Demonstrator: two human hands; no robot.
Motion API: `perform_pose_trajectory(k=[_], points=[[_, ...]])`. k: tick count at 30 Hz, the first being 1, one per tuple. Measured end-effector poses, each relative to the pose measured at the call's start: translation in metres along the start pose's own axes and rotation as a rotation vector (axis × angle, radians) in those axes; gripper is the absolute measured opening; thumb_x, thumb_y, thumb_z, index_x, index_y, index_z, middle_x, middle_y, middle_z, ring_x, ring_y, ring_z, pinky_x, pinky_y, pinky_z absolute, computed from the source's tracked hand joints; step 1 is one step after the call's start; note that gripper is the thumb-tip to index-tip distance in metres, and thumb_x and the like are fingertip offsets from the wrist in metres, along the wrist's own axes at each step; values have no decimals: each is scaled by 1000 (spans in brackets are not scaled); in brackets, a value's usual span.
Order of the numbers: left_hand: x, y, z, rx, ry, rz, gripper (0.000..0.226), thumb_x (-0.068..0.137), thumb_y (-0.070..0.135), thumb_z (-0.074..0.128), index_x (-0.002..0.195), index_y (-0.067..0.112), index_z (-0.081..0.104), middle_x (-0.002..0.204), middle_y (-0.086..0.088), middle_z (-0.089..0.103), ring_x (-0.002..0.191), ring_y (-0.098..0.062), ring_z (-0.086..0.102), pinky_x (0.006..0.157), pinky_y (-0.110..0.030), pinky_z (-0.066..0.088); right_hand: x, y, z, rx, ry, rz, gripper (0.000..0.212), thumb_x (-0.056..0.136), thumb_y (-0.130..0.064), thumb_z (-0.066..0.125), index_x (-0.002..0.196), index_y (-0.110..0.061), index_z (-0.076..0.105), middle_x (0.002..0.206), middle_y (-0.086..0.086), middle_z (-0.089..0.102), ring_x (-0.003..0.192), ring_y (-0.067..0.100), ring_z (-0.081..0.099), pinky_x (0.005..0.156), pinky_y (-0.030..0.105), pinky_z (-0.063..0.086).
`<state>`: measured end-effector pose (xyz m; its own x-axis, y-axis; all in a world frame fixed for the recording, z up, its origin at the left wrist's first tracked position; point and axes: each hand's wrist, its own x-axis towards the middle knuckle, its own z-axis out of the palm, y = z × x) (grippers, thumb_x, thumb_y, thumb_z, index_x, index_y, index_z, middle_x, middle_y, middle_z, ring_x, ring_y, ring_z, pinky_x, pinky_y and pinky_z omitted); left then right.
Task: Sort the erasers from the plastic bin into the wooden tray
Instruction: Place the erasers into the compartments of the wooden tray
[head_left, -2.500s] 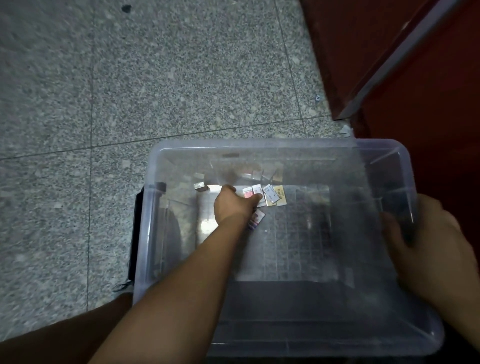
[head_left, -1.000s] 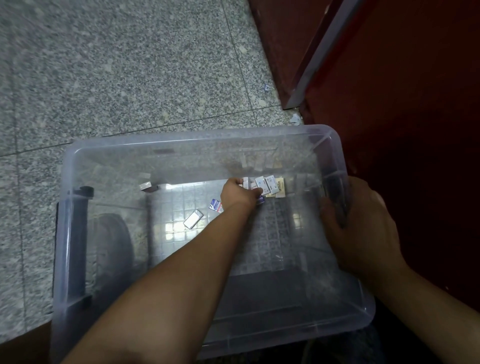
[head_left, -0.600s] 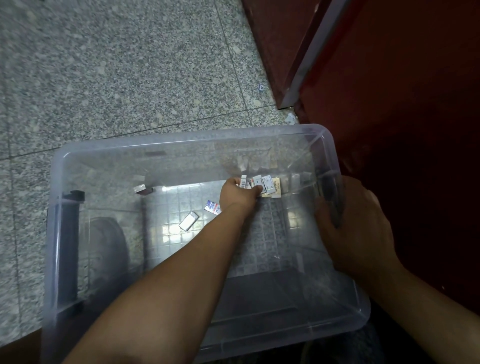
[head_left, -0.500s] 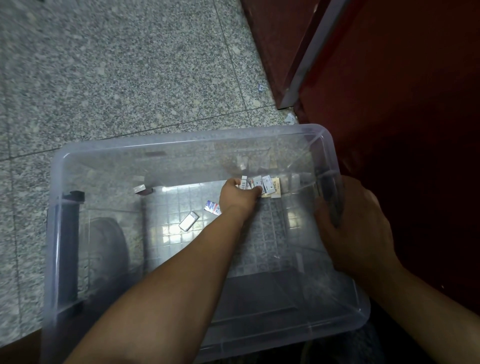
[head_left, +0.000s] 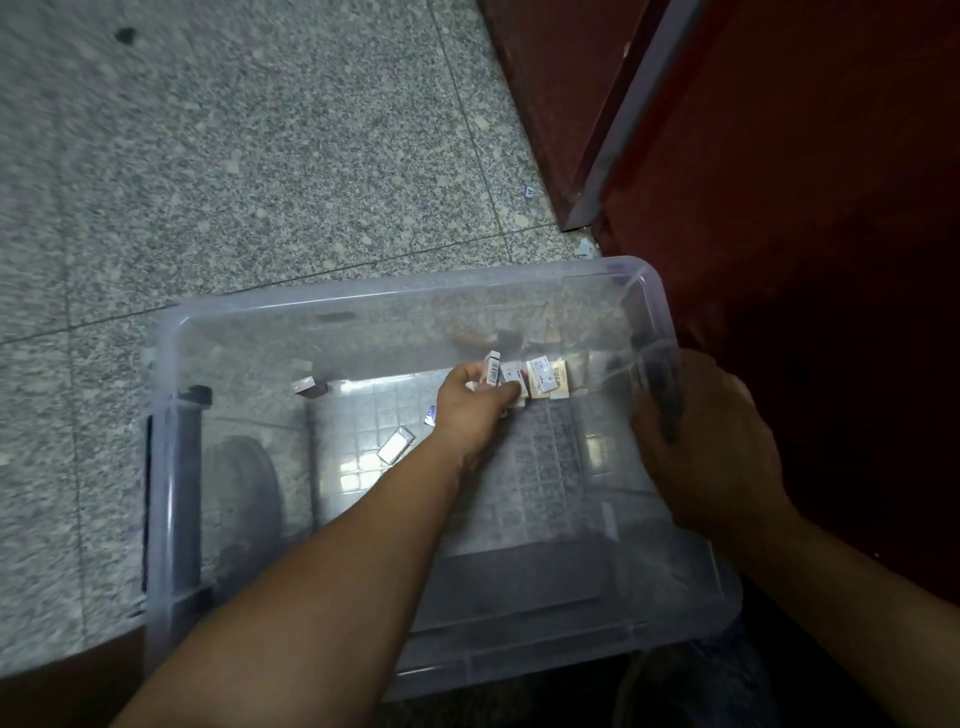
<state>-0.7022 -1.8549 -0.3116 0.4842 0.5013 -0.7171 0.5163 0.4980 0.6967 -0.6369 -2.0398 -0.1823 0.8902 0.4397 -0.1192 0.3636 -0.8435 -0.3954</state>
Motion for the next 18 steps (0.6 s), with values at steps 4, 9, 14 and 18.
perform_pose_trajectory(k=[4,9,14,18], points=[[-39,14,-30,-80,-167,13,32,88,9,75,116,17,65,93,-5,74,70,-14,64,66,-28,51,-1,-7,-2,-90,-13,-34,37,94,-38,52,119,-11,55,107,9,62,99,30,58,81,42,50],[-107,52,-53,-80,-308,79,28,93,0,66,118,11,65,88,-2,71,72,-15,64,64,-26,56,-14,-24,-22,-210,-50,14,51,94,-41,56,132,-8,51,113,16,60,105,35,56,85,46,48],[-182,98,-62,-24,-498,119,23,94,-3,64,113,9,66,95,-9,73,81,-20,68,88,-42,61,-48,-53,-77,70,-47,-7,23,93,-28,61,111,-15,68,99,2,60,97,24,61,82,35,48],[-258,135,-49,87,-678,186,25,93,-5,64,113,10,67,99,-10,73,82,-19,70,76,-35,62,-87,-82,-141,514,-51,-14,11,91,-23,69,101,-22,73,73,-11,63,62,-2,54,69,23,45]])
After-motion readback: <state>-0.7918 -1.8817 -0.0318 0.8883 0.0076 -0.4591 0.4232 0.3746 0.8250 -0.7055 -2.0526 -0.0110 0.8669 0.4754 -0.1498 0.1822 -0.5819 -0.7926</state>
